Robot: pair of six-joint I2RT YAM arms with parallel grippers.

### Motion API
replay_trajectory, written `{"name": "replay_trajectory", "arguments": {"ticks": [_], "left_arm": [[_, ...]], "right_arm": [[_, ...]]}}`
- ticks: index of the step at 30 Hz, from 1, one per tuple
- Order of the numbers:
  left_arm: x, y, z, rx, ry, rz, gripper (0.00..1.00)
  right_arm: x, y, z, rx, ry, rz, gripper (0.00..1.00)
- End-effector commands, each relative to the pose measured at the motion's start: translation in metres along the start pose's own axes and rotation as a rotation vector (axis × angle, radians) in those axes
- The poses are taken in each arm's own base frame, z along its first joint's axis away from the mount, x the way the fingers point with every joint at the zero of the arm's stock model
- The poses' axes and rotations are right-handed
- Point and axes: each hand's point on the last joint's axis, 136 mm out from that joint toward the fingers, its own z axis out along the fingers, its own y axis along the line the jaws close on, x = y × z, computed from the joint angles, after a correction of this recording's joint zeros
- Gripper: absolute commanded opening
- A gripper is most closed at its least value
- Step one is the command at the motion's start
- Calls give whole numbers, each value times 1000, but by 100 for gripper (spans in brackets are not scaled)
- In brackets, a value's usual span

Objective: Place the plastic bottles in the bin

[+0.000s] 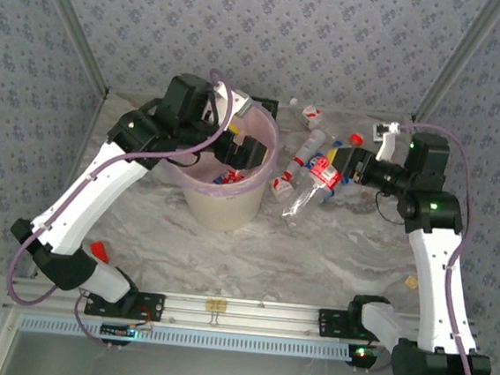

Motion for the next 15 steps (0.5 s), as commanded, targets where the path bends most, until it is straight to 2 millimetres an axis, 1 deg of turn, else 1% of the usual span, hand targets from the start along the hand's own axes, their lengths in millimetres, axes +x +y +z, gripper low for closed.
{"name": "replay_trajectory", "arguments": {"ticks": [1, 2, 5, 10, 15], "left_arm": [[-16, -35, -15, 189, -37, -42, 100], [-19, -42, -15, 236, -41, -58, 100], [-22, -55, -12, 324, -33, -87, 100], [-21, -62, -5, 380, -36, -105, 100], [-13, -69, 9, 405, -11, -97, 100]], "right_arm": [[-9, 43, -3, -139, 14, -121, 42], [-13, 50, -2, -146, -1, -147, 42], [-24, 66, 5, -183, -40, -190, 42], [-32, 83, 24, -232, -59, -207, 41], [-41, 95, 38, -282, -78, -197, 40]]}}
